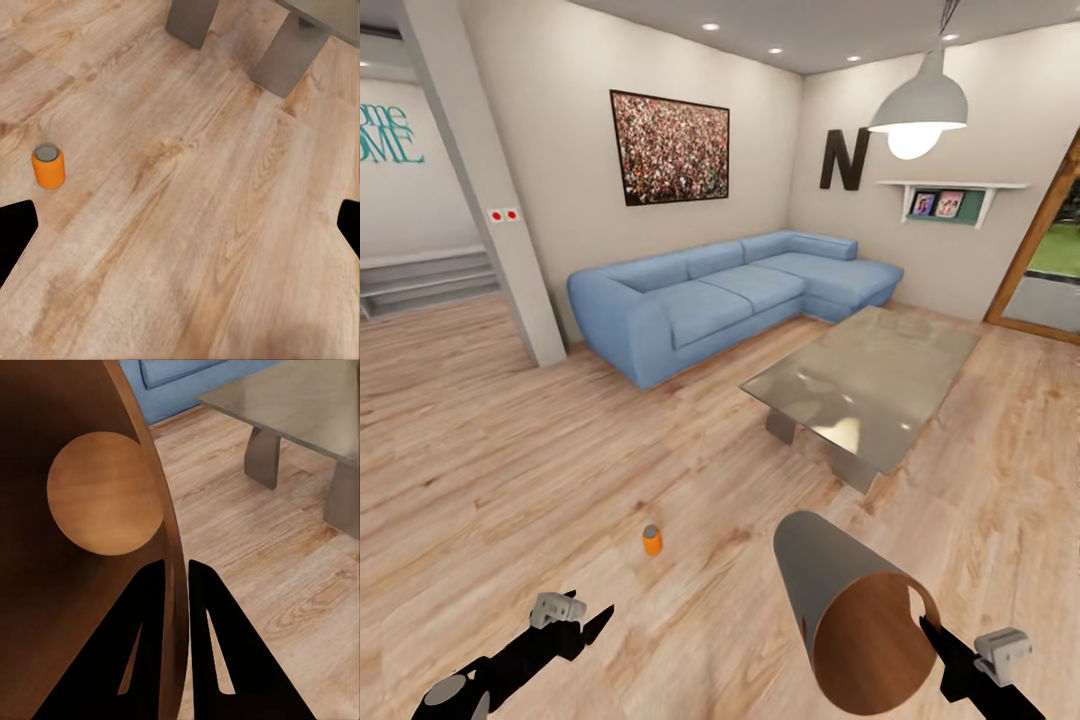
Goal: Put the three can of soda from the living room inside the tash can in the kitchen.
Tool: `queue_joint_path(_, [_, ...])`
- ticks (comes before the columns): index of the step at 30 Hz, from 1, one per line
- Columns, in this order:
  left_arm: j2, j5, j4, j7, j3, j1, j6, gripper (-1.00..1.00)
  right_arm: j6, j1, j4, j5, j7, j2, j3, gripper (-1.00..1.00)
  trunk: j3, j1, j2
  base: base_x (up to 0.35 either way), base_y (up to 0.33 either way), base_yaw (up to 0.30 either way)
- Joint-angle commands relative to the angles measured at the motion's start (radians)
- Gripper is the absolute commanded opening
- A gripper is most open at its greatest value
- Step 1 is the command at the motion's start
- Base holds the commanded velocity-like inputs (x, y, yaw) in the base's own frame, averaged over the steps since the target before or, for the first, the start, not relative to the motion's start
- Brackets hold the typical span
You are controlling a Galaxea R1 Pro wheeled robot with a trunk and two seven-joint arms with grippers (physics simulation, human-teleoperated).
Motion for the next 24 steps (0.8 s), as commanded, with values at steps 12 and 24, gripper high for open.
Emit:
queue_joint_path(12, [0.000, -0.002, 0.002, 0.001, 0.000, 0.000, 0.000, 1.00, 0.002, 0.000, 0.005, -0.012, 0.007, 0.000, -0.010, -1.00, 0.011, 0.000, 0.000, 0.230, 0.225, -0.157])
queue_joint_path(24, [-0.004, -0.015, 0.063, -0.009, -0.028, 0.017, 0.030, 1.00, 0.048, 0.020, 0.019, 0.153, -0.010, -0.022, -0.010, -1.00, 0.011, 0.000, 0.000, 0.019, 0.019, -0.003])
